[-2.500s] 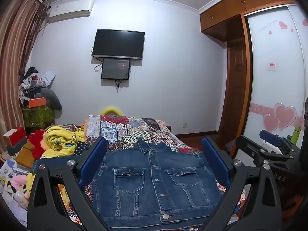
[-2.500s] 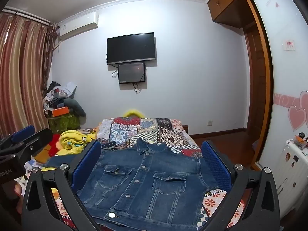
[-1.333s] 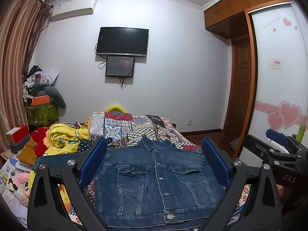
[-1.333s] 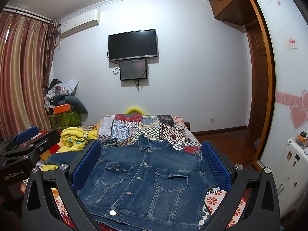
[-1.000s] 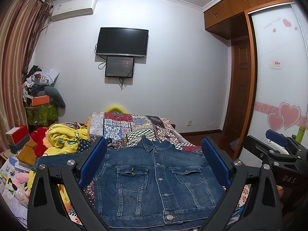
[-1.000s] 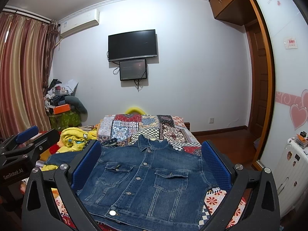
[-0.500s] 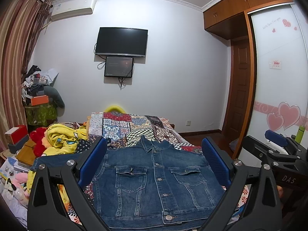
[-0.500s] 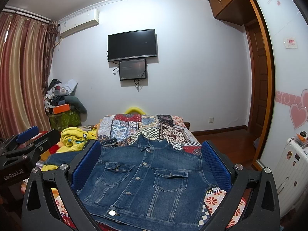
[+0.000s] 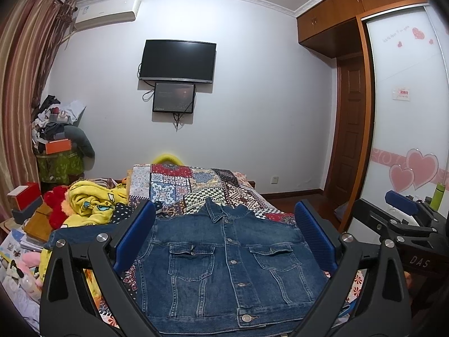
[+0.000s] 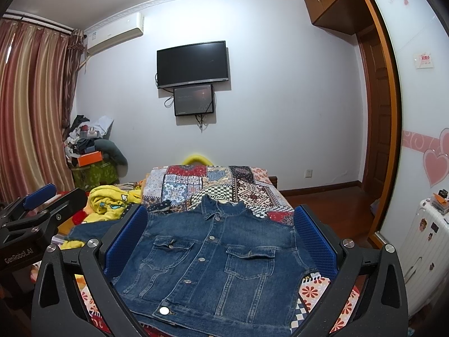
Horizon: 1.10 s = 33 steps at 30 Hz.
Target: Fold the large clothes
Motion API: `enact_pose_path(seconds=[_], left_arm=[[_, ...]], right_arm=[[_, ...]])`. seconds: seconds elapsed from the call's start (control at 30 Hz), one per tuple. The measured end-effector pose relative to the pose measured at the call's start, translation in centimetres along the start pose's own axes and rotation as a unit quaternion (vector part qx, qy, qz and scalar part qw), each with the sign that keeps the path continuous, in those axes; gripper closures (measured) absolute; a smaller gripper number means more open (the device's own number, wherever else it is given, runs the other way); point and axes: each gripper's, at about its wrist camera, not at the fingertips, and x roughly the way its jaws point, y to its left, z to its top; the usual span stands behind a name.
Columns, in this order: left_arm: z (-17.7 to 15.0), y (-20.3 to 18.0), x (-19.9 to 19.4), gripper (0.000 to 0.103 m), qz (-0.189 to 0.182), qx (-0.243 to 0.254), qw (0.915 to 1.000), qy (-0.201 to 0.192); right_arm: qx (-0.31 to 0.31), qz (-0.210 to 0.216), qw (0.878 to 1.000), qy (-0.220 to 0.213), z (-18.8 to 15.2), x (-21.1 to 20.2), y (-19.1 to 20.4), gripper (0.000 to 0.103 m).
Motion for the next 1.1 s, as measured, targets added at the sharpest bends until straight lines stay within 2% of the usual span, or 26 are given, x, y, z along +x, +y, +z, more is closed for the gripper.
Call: enact_pose_path(seconds=[0.43,0.7,0.93,1.1], left_arm=[[-0.1,0.6,1.0,0.003,0.001,-0.005,0.9999,0.009],[-0.2,2.4,4.0,0.003,0.004,-0.019,0.9991,0.037],[-0.6,5.6,8.2,0.003,0.038,-0.040,0.9957,0.075],[-1.5,10.4,12.1,0.003,0.093,-0.076,0.9868,0.109]], right_arm=[[-0.003,-0.002,1.000,0.015,0.0,1.2,0.5,0.000],[-0.006,-0.004,0.999,0.035,-0.3,3.4,0.7,0.000],[-0.009,0.001,0.998,0.065,-0.6,7.2,0.6,0.000],[-0.017,0.009,0.996,0.090,-0.4,10.8,0.6,0.000]])
